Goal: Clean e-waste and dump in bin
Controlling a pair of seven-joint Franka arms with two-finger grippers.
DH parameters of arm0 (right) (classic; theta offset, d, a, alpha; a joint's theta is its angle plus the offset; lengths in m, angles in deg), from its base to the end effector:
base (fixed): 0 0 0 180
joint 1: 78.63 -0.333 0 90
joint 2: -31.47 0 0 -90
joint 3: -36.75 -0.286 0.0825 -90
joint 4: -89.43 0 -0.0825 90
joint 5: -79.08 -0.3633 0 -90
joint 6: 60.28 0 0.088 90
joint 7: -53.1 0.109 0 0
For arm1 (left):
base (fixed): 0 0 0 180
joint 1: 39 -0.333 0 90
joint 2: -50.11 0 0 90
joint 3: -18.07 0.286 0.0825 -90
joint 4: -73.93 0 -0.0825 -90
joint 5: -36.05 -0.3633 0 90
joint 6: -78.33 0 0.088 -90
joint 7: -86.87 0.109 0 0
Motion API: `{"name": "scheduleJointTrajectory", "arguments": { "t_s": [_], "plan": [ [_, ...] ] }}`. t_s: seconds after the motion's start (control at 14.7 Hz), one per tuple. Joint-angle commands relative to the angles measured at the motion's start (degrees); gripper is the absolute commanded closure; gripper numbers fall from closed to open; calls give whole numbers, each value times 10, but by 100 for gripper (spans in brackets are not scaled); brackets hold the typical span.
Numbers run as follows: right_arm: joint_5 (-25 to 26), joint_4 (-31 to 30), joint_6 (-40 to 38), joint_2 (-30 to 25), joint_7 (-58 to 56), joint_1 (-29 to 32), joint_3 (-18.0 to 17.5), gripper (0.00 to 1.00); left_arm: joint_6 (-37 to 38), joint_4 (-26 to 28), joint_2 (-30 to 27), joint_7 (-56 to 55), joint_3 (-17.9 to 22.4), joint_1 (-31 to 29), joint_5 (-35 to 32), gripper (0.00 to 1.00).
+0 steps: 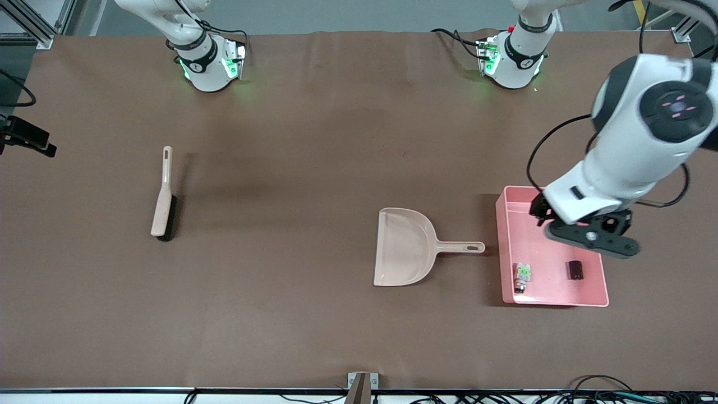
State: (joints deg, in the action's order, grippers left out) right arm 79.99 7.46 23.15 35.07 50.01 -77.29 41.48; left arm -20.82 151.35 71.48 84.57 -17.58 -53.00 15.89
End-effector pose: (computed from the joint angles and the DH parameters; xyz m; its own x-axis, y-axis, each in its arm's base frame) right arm 0.5369 -0.0574 0.6115 0.9978 -0.0538 -0.0382 -0.0531 -0.9984 0.0190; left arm 0.6185 -0.1431 0.5225 0.9382 -0.3374 0.0773 -0.3257 -0.9361 -0.1331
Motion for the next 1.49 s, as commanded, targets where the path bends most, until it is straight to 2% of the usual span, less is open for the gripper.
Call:
{"name": "scheduleJointTrajectory", "arguments": {
  "t_s": [0.0,0.2,0.34,0.61,0.81,1.09,1.42],
  "plan": [
    [-8,5,-6,0,-1,-4,0,0,4,16,-57,-4,48,-12,73,0],
    [-8,6,-12,-1,-3,0,3,0,52,20,-106,-2,173,63,136,0],
    [-8,6,-12,0,-3,7,5,0,78,32,-134,4,227,102,158,0],
    [-7,5,-21,-1,-2,8,4,0,76,112,-205,1,325,173,195,0],
    [-7,5,-24,0,-1,7,4,0,72,162,-252,-12,333,188,197,0],
    [-8,5,-27,-1,0,6,3,0,65,201,-291,-26,332,190,198,0],
    [-8,5,-27,-1,0,7,3,0,64,197,-289,-24,333,197,198,0]
  ]
}}
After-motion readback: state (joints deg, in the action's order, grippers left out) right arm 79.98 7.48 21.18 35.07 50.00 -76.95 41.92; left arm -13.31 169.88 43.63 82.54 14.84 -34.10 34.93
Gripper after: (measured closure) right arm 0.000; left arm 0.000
